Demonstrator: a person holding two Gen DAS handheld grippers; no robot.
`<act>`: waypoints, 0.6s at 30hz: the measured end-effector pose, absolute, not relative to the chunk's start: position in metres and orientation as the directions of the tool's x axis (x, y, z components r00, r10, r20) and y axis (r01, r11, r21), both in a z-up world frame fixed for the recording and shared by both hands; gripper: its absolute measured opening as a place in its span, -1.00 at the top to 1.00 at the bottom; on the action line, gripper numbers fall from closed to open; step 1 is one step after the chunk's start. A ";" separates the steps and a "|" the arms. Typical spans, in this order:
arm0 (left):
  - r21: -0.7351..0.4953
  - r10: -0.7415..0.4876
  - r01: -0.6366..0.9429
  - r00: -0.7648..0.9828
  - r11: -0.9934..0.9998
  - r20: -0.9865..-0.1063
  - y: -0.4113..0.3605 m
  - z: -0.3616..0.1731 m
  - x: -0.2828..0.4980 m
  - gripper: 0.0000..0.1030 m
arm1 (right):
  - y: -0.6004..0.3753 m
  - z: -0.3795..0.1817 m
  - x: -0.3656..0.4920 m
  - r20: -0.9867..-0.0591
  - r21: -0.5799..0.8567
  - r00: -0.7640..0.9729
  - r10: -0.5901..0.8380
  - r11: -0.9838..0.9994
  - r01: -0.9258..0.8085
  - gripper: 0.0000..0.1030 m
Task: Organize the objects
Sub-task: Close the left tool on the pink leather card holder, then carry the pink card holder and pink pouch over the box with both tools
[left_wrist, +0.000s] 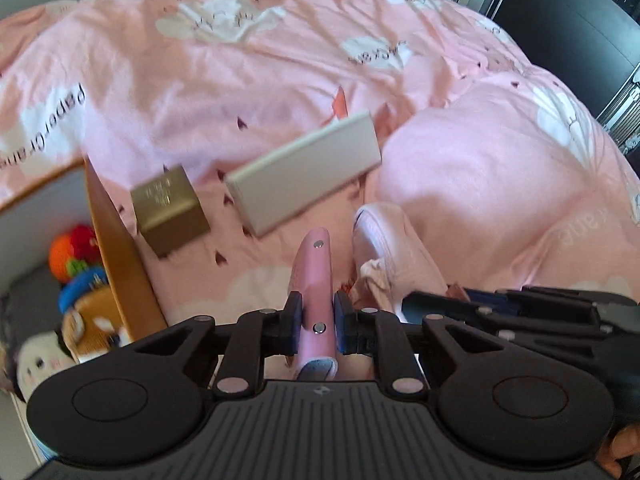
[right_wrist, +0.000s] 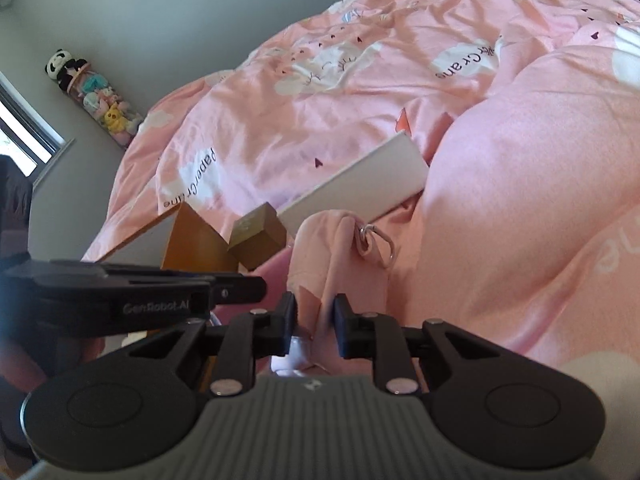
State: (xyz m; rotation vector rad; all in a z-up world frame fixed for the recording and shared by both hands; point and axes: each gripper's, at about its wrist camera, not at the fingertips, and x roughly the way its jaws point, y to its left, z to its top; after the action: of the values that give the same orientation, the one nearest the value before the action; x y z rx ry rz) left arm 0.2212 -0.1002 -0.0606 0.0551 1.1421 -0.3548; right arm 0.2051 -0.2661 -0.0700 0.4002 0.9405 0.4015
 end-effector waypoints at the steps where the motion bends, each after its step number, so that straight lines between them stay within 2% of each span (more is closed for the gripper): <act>1: -0.130 -0.238 0.303 0.353 0.944 -0.905 -0.105 -0.064 0.218 0.64 | -0.267 -0.074 0.205 -0.704 0.492 0.515 0.488 0.859 -0.141 0.58; 5: -0.155 -0.226 0.269 0.258 0.951 -0.940 -0.104 -0.077 0.225 0.63 | -0.270 -0.087 0.208 -0.745 0.478 0.477 0.467 0.872 -0.107 0.53; 7: -0.135 -0.215 0.289 0.263 0.948 -0.941 -0.106 -0.076 0.225 0.60 | -0.271 -0.086 0.208 -0.750 0.464 0.479 0.457 0.879 -0.111 0.46; 8: -0.123 -0.205 0.295 0.264 0.948 -0.943 -0.108 -0.075 0.227 0.59 | -0.270 -0.084 0.209 -0.754 0.452 0.480 0.449 0.884 -0.118 0.36; 9: -0.116 -0.200 0.302 0.263 0.946 -0.944 -0.111 -0.075 0.229 0.51 | -0.268 -0.082 0.210 -0.758 0.437 0.481 0.440 0.890 -0.126 0.33; 14: -0.108 -0.192 0.323 0.241 0.940 -0.951 -0.116 -0.082 0.234 0.49 | -0.267 -0.082 0.219 -0.757 0.444 0.474 0.450 0.886 -0.133 0.30; 18: -0.082 -0.159 0.315 0.227 0.945 -0.961 -0.115 -0.095 0.236 0.49 | -0.266 -0.086 0.226 -0.753 0.474 0.459 0.471 0.873 -0.118 0.20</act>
State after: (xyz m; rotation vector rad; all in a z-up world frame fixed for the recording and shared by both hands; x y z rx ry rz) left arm 0.2361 -0.1155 -0.0951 0.1403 1.3028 -0.3282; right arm 0.2257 -0.2663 -0.0856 0.3818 1.0365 0.3735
